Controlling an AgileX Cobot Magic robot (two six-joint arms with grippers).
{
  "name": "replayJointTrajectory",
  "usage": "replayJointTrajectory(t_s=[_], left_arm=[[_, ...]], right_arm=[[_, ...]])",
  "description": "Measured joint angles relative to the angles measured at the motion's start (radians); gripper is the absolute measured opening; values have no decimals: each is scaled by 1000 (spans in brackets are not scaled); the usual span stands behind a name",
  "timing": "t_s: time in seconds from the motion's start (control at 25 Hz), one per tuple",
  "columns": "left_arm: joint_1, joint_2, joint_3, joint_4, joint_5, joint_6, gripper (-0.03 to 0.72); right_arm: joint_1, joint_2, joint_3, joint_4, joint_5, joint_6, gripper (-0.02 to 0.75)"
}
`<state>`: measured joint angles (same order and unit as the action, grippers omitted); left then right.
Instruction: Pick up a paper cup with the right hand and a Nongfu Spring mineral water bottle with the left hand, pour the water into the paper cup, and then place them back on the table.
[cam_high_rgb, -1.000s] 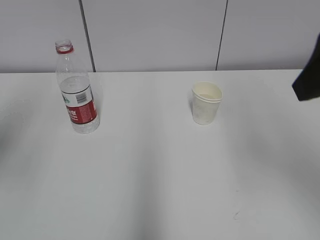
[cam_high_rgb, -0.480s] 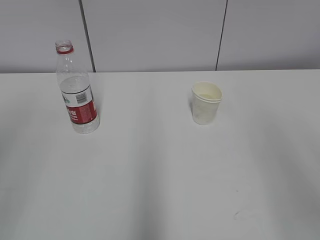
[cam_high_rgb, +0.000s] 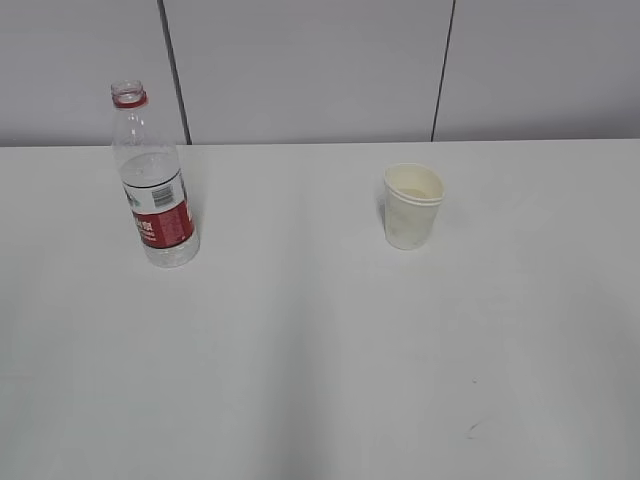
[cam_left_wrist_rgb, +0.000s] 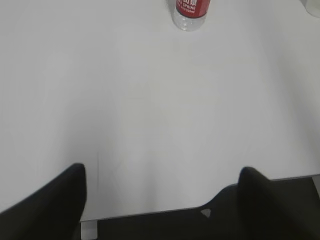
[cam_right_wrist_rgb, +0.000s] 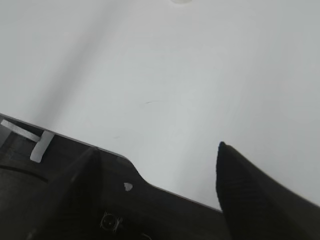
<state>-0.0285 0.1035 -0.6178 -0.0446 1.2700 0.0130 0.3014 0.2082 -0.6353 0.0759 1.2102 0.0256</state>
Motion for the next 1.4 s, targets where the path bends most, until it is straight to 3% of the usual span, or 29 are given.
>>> replayJointTrajectory(t_s=[0.36,0.64,1.12,1.4], left_arm=[[0,-124,21,-21,-1,27,562],[0,-125,21,-49,-100,128,562],[0,-125,107,-58,-144,141,562],[0,-125,109,-59,-147,142,562]], right_arm=[[0,-220,112,-19,-17,-26,529],[0,-226,132,-70,-47,-31,529],[0,-226,134,-76,-55,-33,529],[0,-226,134,-150,-55,-35,529]])
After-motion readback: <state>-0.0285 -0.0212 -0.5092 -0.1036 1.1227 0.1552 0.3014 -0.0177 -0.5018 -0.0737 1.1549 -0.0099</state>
